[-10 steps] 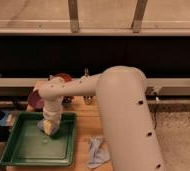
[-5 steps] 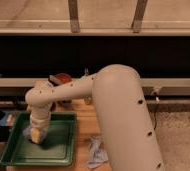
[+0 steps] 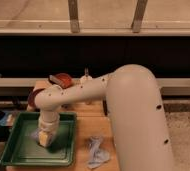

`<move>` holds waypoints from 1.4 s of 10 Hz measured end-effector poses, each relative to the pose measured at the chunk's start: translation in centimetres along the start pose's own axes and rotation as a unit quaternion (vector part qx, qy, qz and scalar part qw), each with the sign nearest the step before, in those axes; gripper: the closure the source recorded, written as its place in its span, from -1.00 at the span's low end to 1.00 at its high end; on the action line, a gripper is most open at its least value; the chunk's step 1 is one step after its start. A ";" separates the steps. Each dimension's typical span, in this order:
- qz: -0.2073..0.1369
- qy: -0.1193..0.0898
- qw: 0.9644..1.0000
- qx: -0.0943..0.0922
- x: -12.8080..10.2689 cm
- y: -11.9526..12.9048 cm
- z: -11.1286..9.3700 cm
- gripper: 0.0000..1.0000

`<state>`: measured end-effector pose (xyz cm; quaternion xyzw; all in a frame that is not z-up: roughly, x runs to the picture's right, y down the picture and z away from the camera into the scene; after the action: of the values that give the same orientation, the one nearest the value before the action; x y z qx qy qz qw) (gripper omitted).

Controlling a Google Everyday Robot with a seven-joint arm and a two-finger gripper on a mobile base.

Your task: Wipe tray with sponge

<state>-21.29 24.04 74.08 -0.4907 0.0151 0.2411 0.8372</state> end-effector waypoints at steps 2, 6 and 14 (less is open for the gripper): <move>0.029 0.003 1.000 0.010 0.8 -3.3 -1.0 1.00; 0.006 -0.015 1.000 0.025 -2.9 -4.9 -2.8 1.00; -0.077 -0.002 0.997 -0.005 -3.0 2.9 -0.8 1.00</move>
<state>-24.96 23.41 72.13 -0.4941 -0.0255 0.1774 0.8507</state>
